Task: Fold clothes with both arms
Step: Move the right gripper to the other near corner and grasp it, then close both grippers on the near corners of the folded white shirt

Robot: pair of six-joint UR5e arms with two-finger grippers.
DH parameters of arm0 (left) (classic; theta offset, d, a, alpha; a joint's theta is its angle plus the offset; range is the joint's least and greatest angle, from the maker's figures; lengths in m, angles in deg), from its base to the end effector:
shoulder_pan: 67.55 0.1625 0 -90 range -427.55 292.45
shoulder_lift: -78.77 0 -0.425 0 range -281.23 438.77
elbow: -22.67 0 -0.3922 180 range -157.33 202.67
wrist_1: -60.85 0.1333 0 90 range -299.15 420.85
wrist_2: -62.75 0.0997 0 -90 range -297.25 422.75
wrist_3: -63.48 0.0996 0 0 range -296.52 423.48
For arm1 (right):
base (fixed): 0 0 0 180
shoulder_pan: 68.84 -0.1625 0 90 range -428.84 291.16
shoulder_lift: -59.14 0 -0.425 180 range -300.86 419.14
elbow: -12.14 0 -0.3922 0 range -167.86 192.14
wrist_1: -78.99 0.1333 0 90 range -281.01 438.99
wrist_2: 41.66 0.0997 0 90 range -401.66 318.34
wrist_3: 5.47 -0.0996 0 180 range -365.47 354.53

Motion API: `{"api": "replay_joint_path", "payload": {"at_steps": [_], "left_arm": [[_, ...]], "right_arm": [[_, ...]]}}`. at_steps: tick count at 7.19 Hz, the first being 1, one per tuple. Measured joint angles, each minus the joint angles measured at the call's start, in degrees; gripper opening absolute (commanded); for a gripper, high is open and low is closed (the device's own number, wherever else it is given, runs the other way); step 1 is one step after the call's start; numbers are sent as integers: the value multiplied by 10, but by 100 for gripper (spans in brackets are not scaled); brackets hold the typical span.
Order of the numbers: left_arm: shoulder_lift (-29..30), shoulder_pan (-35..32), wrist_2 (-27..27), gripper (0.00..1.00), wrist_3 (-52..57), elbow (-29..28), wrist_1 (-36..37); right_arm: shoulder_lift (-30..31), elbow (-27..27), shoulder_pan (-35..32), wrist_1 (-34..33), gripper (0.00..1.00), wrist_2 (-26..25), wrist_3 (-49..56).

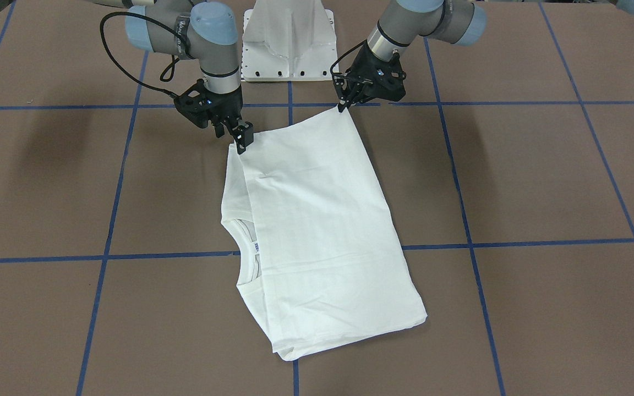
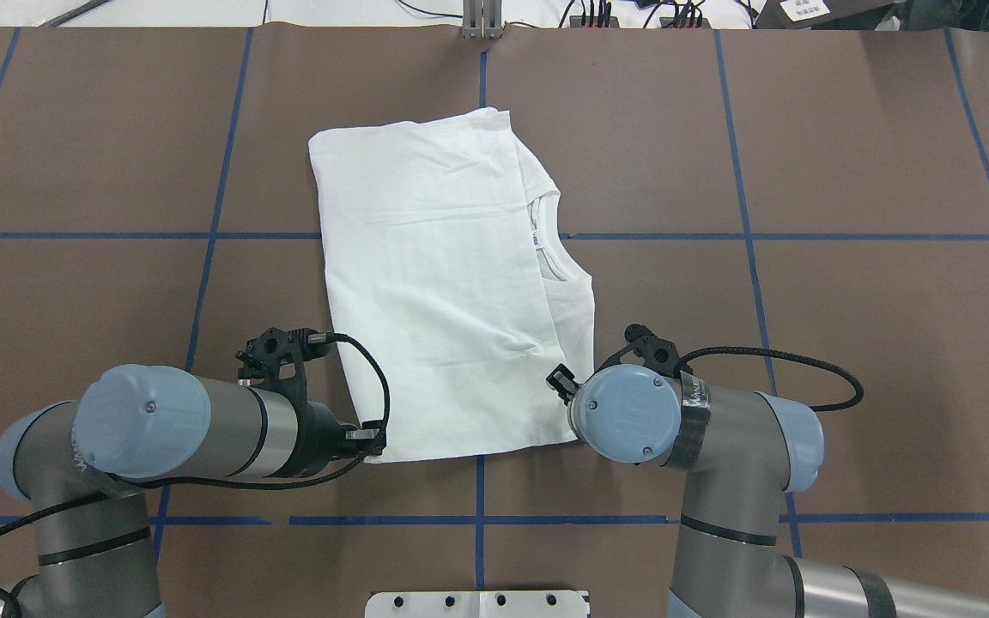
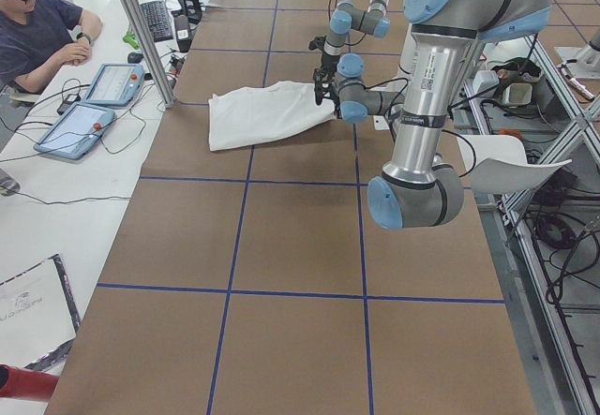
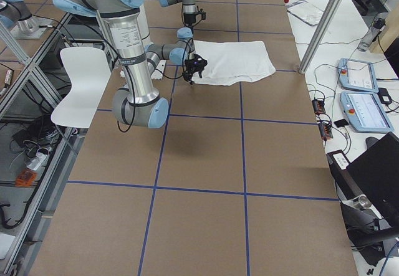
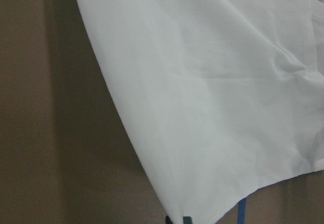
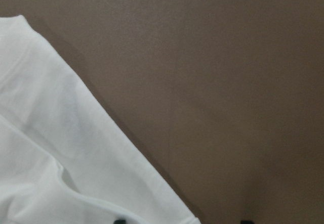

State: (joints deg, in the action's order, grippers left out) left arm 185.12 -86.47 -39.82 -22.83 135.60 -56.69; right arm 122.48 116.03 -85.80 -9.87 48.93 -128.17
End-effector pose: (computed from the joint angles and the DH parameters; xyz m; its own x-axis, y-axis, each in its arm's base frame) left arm 0.4858 -0.2845 0.2686 0.3798 -0.0638 -0.9229 0.1030 0.9943 -0.0263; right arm -0.5634 -0.3101 0.2954 0.4470 0.7011 0.5555 -0.6258 0.6889 -0.3658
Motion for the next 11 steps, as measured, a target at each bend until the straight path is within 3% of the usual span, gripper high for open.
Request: {"api": "replay_joint_path", "payload": {"at_steps": [2, 3, 4, 5, 6, 11], "left_arm": [[-1, 0, 0, 0, 0, 1, 0], [-1, -1, 0, 0, 0, 1, 0], [-1, -1, 0, 0, 0, 1, 0], [-1, -1, 0, 0, 0, 1, 0], [-1, -1, 0, 0, 0, 1, 0], [-1, 0, 0, 0, 0, 2, 0]], "right_arm": [[-10, -11, 3, -1, 80, -3, 0], [-11, -12, 5, -3, 73, -8, 0], [-12, -13, 7, -5, 55, -12, -1], [-12, -13, 8, -6, 11, -13, -1], [-12, -13, 8, -7, 0, -14, -1], [-11, 12, 6, -10, 0, -14, -1]]}}
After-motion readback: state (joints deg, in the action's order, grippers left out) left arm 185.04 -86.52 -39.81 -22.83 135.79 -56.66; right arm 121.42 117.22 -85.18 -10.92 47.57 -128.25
